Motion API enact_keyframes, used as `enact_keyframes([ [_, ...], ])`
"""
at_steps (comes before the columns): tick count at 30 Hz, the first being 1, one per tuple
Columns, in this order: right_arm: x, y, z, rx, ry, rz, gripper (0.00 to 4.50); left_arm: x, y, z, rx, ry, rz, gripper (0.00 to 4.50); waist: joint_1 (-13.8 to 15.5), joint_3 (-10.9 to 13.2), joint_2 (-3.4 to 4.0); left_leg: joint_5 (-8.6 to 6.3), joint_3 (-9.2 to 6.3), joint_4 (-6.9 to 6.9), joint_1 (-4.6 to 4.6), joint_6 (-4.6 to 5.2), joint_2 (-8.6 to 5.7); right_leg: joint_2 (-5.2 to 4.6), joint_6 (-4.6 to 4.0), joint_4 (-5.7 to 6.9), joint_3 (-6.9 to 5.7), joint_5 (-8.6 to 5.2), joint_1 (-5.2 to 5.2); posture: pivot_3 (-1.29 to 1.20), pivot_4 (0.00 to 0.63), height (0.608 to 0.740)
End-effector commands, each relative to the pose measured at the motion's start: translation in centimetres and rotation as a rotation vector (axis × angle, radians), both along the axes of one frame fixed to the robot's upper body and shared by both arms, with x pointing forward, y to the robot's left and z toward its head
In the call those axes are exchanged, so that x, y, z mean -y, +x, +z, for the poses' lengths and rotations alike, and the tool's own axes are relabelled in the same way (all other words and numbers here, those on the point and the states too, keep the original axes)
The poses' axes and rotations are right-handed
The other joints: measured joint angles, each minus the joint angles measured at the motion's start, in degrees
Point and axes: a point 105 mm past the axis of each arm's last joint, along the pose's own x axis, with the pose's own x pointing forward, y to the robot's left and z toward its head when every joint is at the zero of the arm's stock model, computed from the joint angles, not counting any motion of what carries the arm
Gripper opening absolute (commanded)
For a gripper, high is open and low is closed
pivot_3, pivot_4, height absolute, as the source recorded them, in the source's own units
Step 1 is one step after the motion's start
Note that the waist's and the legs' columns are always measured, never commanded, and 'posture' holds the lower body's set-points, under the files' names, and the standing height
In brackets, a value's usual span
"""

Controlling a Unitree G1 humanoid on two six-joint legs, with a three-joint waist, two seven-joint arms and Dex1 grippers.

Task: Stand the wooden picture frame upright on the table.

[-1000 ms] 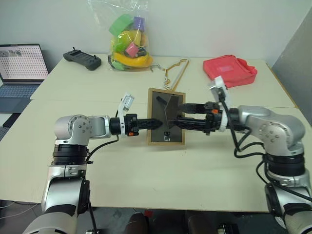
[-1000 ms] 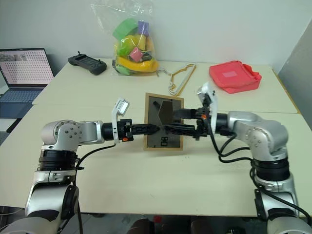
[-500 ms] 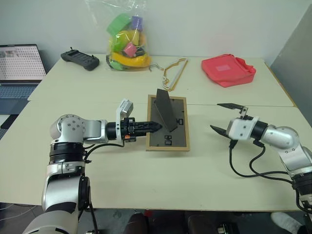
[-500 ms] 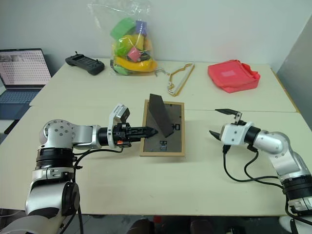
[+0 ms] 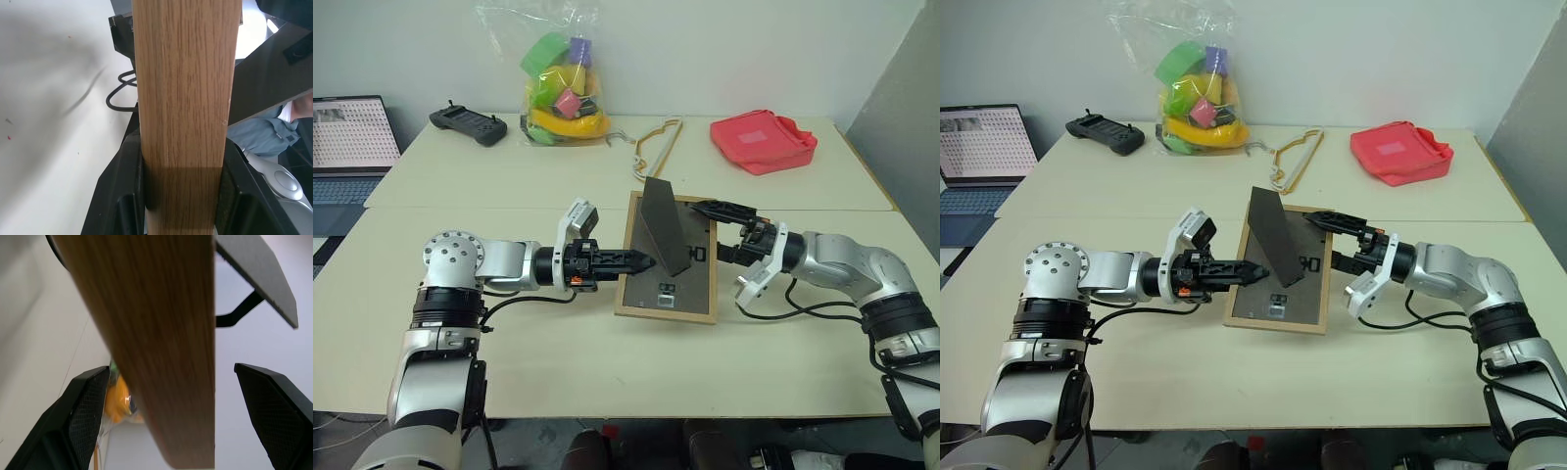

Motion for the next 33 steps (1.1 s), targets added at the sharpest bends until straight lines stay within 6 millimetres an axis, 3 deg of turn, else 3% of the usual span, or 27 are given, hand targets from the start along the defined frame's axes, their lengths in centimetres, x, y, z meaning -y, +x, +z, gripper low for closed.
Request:
enact_keyframes([
  [1,-0.2,-0.5,1.6,0.051,0.033,0.047,3.94,0.1,-0.5,1.4,0.034,-0.057,-0.018,1.28,0.0,0.0,0.00,0.00,0.00,0.00,0.00,0.00,0.00,-0.01,0.00,0.00,0.00,0.00,0.00,0.00,0.150,0.740],
  [11,0.0,-1.6,2.3,0.081,0.056,0.118,1.62,0.1,-0.6,1.0,0.025,-0.057,0.022,1.28,-0.1,0.0,0.00,0.00,0.02,0.00,0.04,0.01,-0.03,-0.02,0.00,0.02,0.04,0.00,0.01,0.00,0.150,0.740],
  [13,0.0,-1.5,2.4,0.079,0.057,0.119,1.41,0.3,-0.6,0.7,0.037,-0.038,0.036,1.28,-0.1,0.0,0.00,0.00,0.02,0.00,0.07,0.01,-0.04,-0.02,0.00,0.04,0.09,0.00,0.01,0.00,0.150,0.740],
  [15,0.0,-1.4,2.5,0.067,0.070,0.114,1.40,0.4,-0.4,0.6,0.059,-0.025,0.069,1.98,-0.1,0.0,0.00,0.00,0.02,0.00,0.07,0.01,-0.04,-0.02,0.00,0.04,0.08,0.00,0.02,0.00,0.150,0.740],
  [17,0.2,-1.1,2.6,0.048,0.090,0.108,1.36,0.2,-0.1,0.8,0.063,-0.044,0.098,2.25,-0.1,0.0,0.00,0.00,0.03,0.00,0.07,0.01,-0.03,-0.02,0.00,0.03,0.06,0.00,0.03,0.00,0.150,0.740],
  [21,0.6,-0.6,2.5,-0.040,0.144,0.084,1.31,-2.4,3.6,2.0,0.067,-0.054,0.334,3.06,-0.1,0.0,0.00,0.00,0.10,0.01,0.10,0.02,-0.04,-0.03,0.00,0.04,0.08,0.00,0.06,0.00,0.150,0.740],
  [23,1.1,0.8,2.3,-0.171,0.225,-0.001,1.31,-3.9,4.4,2.6,0.119,-0.019,0.423,3.49,-0.1,0.0,0.00,0.00,0.11,0.01,0.10,0.03,-0.04,-0.03,-0.01,0.04,0.07,0.00,0.06,0.00,0.150,0.740],
  [28,1.8,3.7,1.2,-0.715,0.462,-0.129,1.31,-6.0,3.9,2.0,0.359,0.249,0.556,4.42,-0.3,0.0,-0.01,0.00,-0.03,-0.09,0.09,0.03,0.17,-0.26,-0.02,-0.04,0.08,0.01,0.10,0.00,0.150,0.740],
  [30,1.4,4.1,0.6,-0.939,0.500,-0.119,1.31,-6.1,3.1,1.7,0.524,0.405,0.572,4.50,-0.3,0.0,0.00,0.00,-0.14,-0.09,0.05,0.03,0.28,-0.38,-0.02,-0.07,0.09,0.01,0.10,0.00,0.150,0.740],
  [33,0.5,4.9,0.6,-1.271,0.637,-0.084,1.31,-4.9,1.5,2.5,0.694,0.435,0.532,4.50,0.2,0.0,0.00,0.00,-0.23,-0.08,0.00,0.02,0.25,-0.35,-0.02,-0.04,0.00,0.01,0.08,0.00,0.150,0.740],
])
